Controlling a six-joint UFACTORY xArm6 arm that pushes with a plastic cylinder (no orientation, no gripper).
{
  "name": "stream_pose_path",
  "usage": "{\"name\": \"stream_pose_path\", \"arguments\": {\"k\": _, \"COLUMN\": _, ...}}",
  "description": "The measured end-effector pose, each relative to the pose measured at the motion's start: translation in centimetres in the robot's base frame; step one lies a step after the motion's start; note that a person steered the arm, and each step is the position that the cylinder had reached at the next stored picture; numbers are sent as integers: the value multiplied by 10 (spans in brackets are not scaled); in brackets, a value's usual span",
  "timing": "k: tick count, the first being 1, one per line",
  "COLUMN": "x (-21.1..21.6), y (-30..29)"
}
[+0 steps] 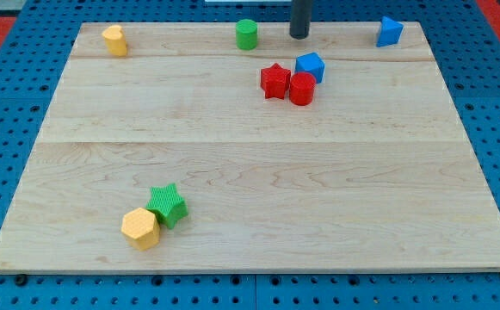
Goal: Place your arm at the bottom of the blue triangle
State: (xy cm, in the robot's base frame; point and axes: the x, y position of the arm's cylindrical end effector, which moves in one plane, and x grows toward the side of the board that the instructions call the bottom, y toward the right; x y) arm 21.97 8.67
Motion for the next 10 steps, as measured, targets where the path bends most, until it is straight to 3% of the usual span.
{"name": "stream_pose_path", "arguments": {"k": 3, "x": 2, "y": 16}}
{"name": "stream_pose_path", "arguments": {"k": 5, "x": 3, "y": 58}}
{"name": "stream_pose_path", "arguments": {"k": 6, "x": 30, "y": 59}}
{"name": "stream_pose_path", "arguments": {"k": 8, "x": 75, "y": 128}}
{"name": "stream_pose_path", "arguments": {"k": 10, "x": 77, "y": 128}}
